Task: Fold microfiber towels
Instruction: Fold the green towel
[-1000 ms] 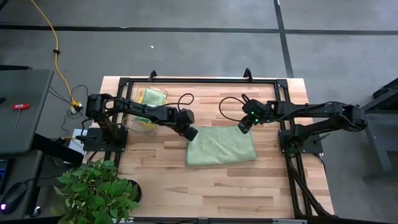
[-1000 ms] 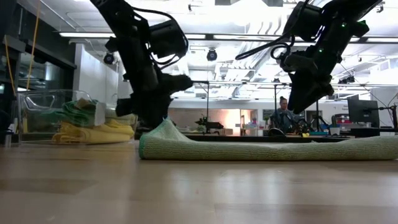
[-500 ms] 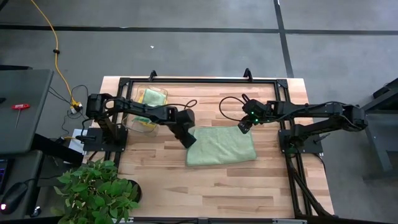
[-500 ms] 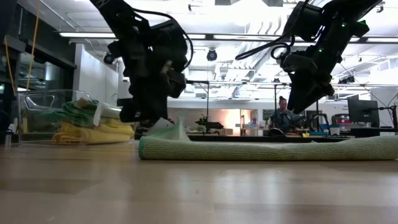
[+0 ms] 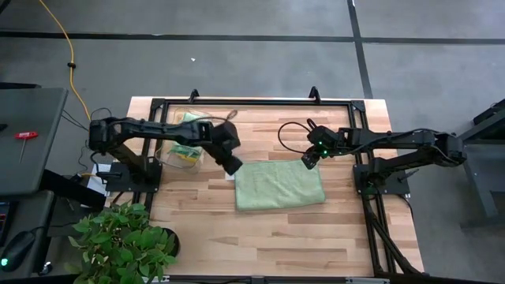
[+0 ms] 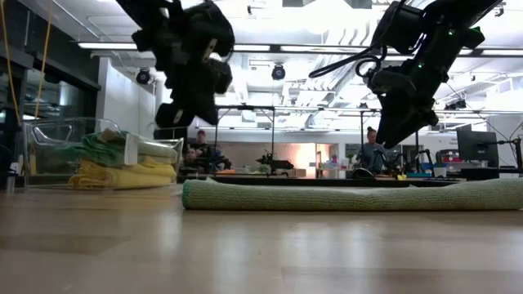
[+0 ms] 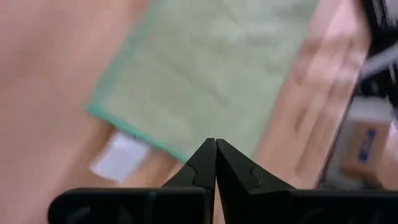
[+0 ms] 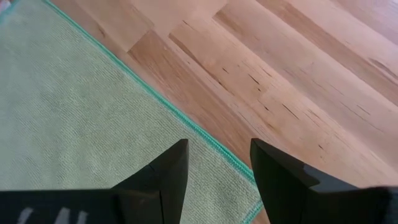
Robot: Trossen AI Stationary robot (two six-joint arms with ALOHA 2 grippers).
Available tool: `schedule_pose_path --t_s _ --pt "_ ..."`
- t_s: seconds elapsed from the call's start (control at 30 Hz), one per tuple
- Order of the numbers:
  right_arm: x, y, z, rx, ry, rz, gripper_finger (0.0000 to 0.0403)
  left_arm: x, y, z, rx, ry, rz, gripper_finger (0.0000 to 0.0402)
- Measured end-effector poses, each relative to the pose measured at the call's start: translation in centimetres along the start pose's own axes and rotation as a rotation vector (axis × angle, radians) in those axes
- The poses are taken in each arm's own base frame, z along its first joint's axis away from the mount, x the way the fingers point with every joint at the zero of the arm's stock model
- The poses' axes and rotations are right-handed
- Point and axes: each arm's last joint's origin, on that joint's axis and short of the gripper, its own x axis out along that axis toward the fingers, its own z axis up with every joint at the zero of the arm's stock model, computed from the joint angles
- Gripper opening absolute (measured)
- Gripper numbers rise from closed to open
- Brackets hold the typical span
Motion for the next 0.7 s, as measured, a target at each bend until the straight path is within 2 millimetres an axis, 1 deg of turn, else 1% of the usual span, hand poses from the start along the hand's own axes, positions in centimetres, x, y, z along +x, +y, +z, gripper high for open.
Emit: schedule_pose_path --t_s 0.1,0.17,0.27,0.37,0.47,0.5,0.57,0.63,0.7 --pt "0.0 0.1 0.1 0.005 -0.014 0.008 0.0165 -1.6 -0.3 0.0 0.015 -0.112 0.07 0.0" --pt "0.0 0.1 0.2 0.006 -0.023 0.014 0.0165 -1.9 -0.5 0.0 0.026 -0.161 0.112 0.0" --pt "0.0 0.2 0.3 0.036 -0.03 0.019 0.0165 -1.5 -0.6 -0.1 0.033 -0.172 0.135 0.0" --pt "0.0 0.1 0.2 0.065 -0.017 0.021 0.0165 -0.3 -1.0 0.1 0.018 -0.193 0.14 0.0" --pt "0.0 0.2 0.0 0.058 0.014 0.049 0.0165 0.8 -2.2 0.1 0.059 -0.27 0.133 0.0" --pt "0.0 0.2 -0.1 0.056 0.036 0.069 0.0165 1.2 -2.8 -0.1 0.097 -0.286 0.126 0.0" --pt "0.0 0.4 -0.2 0.051 0.076 0.124 0.0165 1.9 -4.4 -0.9 0.226 -0.307 0.096 0.0" --pt "-0.1 0.9 -0.5 0.012 0.11 0.191 0.0165 2.4 -6.3 -2.0 0.388 -0.342 0.07 0.0" --pt "-0.2 1.5 -0.8 -0.049 0.131 0.242 0.0165 2.8 -7.7 -3.5 0.513 -0.356 0.09 0.0"
